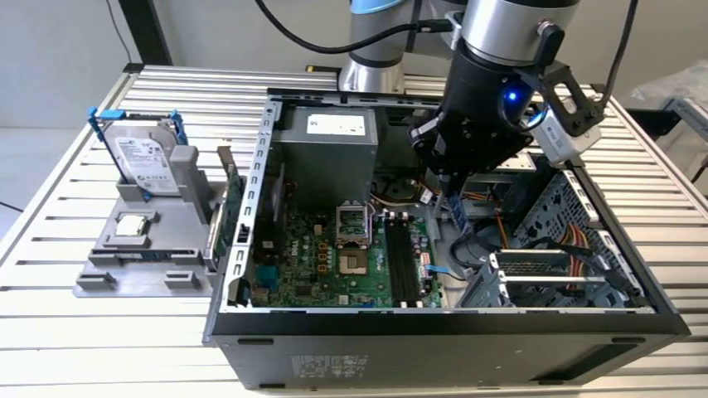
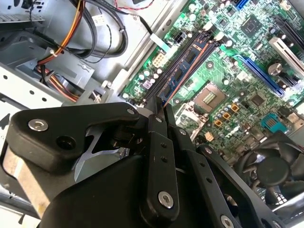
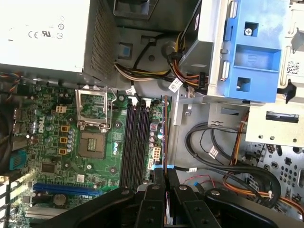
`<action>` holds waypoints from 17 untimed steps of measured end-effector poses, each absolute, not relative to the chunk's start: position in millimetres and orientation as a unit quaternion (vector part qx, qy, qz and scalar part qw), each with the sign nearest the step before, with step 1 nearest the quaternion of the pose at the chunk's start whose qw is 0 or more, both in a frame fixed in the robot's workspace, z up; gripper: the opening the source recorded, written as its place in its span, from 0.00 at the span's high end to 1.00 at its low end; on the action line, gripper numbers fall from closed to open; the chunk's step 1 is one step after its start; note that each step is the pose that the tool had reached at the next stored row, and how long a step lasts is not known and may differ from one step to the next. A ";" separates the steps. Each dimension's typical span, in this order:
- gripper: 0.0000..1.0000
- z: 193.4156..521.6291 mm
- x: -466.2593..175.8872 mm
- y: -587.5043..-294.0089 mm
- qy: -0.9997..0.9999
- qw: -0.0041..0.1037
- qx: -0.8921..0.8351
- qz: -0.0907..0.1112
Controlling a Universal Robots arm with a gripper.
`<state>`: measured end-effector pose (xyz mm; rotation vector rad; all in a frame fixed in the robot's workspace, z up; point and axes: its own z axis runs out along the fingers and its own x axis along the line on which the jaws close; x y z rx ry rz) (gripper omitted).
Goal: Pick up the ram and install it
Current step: 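Insert the ram into the slot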
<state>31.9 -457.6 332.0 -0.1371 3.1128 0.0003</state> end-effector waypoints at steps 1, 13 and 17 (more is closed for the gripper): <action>1.00 331.8 31.9 -457.6 0.999 0.013 -0.044 0.000; 1.00 329.6 31.9 -457.6 0.999 0.013 -0.044 0.000; 1.00 328.6 31.9 -457.6 0.999 0.013 -0.044 0.000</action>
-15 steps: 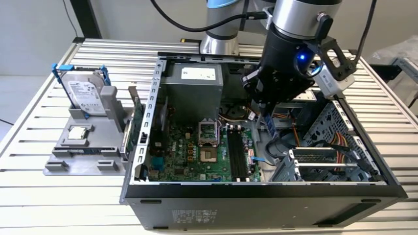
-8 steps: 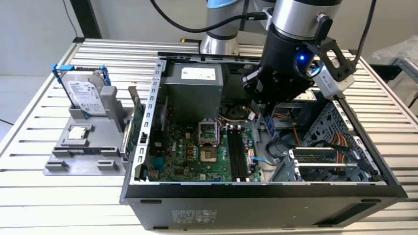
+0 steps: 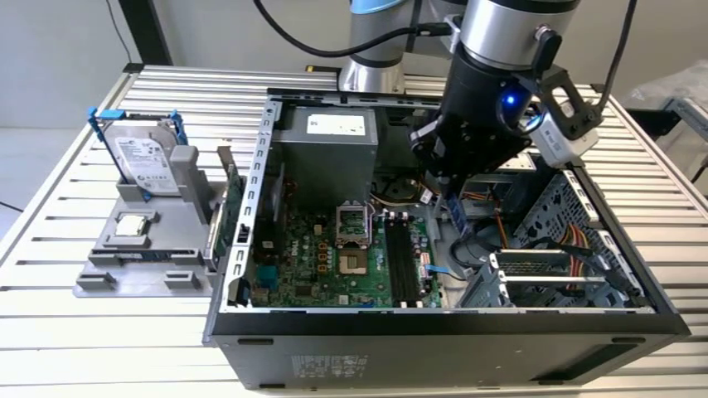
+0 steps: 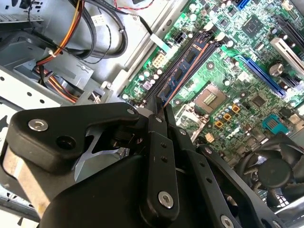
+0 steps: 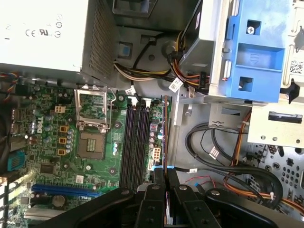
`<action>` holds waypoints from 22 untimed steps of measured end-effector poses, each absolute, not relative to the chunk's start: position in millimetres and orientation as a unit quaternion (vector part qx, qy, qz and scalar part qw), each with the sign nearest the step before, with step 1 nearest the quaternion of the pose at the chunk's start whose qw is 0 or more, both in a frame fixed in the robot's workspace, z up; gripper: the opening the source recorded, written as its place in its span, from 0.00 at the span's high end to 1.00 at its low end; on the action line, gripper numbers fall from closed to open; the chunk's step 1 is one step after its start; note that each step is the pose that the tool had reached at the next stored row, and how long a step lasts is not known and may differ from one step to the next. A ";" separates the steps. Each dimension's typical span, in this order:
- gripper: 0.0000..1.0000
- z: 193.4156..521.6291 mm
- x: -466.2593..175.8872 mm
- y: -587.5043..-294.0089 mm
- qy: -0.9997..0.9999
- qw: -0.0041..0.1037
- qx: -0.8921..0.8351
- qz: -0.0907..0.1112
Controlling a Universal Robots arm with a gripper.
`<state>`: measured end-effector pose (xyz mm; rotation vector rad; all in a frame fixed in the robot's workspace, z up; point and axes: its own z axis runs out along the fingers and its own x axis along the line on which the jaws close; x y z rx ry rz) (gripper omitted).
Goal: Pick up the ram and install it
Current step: 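Insert the ram into the slot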
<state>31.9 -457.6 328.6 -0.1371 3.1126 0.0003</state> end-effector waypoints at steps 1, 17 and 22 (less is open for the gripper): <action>1.00 328.3 31.9 -457.6 0.999 0.013 -0.044 0.000; 1.00 318.3 31.9 -457.5 0.999 0.013 -0.043 -0.008; 1.00 317.5 31.9 -457.6 1.000 0.012 -0.024 -0.008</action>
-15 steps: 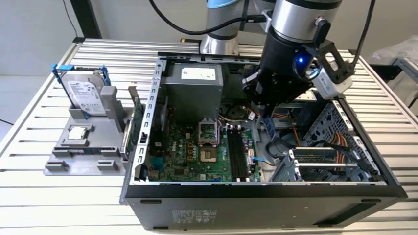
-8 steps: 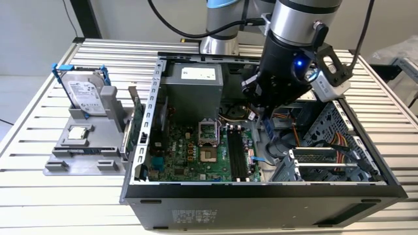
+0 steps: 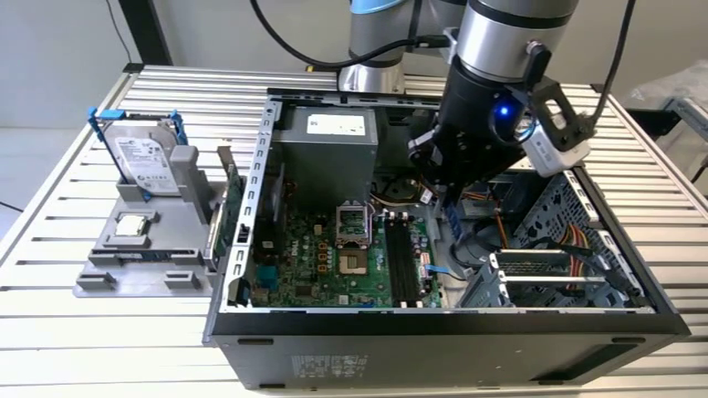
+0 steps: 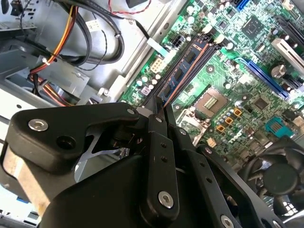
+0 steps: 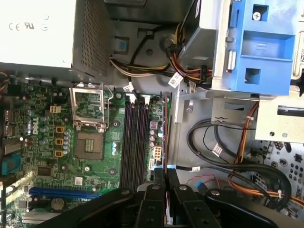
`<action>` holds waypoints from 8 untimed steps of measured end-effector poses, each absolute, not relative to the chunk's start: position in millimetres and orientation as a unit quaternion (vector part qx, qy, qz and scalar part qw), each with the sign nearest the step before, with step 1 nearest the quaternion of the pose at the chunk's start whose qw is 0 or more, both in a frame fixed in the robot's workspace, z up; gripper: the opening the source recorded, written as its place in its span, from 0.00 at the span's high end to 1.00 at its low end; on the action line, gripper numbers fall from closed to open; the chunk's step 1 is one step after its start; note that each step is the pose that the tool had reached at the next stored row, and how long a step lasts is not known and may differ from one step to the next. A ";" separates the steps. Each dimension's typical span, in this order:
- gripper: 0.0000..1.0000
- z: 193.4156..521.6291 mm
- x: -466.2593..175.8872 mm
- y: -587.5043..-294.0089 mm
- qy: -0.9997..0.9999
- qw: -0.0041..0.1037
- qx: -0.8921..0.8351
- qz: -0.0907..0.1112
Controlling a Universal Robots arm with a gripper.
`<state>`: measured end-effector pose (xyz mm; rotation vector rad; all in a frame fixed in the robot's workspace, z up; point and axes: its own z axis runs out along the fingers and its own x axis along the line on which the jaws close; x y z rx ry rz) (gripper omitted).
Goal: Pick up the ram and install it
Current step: 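Insert the ram into the slot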
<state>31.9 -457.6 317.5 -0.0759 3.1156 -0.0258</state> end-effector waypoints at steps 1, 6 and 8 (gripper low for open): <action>1.00 317.4 31.8 -457.6 1.000 0.012 -0.020 -0.008; 1.00 316.3 31.9 -457.6 1.000 0.013 0.002 -0.009; 1.00 316.4 31.9 -457.6 1.000 0.013 0.004 -0.009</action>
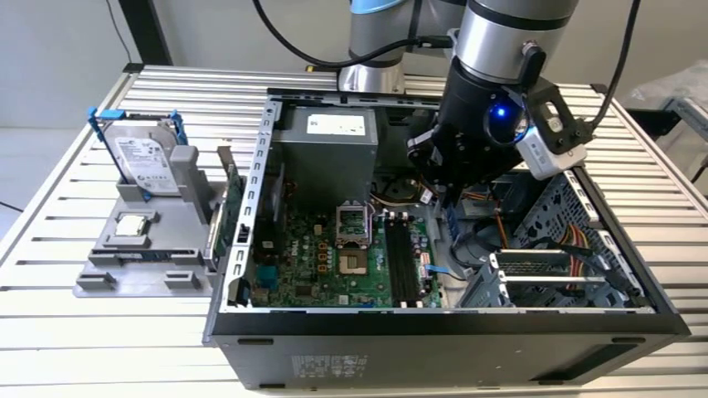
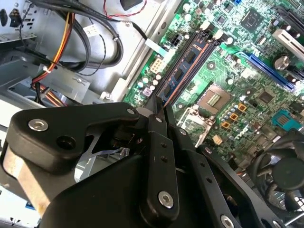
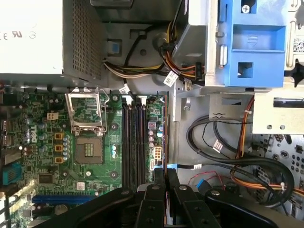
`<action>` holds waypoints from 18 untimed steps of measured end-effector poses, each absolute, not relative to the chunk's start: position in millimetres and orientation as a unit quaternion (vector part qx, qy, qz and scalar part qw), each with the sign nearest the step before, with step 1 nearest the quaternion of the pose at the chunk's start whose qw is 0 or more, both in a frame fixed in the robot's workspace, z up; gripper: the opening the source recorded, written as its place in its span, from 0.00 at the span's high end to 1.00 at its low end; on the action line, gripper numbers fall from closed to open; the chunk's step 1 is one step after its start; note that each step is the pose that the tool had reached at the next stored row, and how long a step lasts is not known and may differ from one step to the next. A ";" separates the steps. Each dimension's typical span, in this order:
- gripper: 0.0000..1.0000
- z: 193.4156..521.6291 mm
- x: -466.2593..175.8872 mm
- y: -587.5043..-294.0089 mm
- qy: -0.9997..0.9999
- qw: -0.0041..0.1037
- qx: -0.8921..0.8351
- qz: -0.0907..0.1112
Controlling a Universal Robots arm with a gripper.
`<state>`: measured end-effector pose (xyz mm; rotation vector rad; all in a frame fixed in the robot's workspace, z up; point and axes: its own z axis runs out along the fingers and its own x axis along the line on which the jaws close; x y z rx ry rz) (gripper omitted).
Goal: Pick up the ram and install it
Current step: 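Insert the ram into the slot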
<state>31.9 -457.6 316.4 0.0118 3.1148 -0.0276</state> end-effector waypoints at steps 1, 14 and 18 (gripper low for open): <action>1.00 316.3 31.9 -457.6 1.000 0.013 0.004 -0.009; 1.00 309.1 31.9 -457.6 1.000 0.013 0.005 -0.009; 1.00 307.4 31.9 -457.7 1.000 0.013 0.005 -0.009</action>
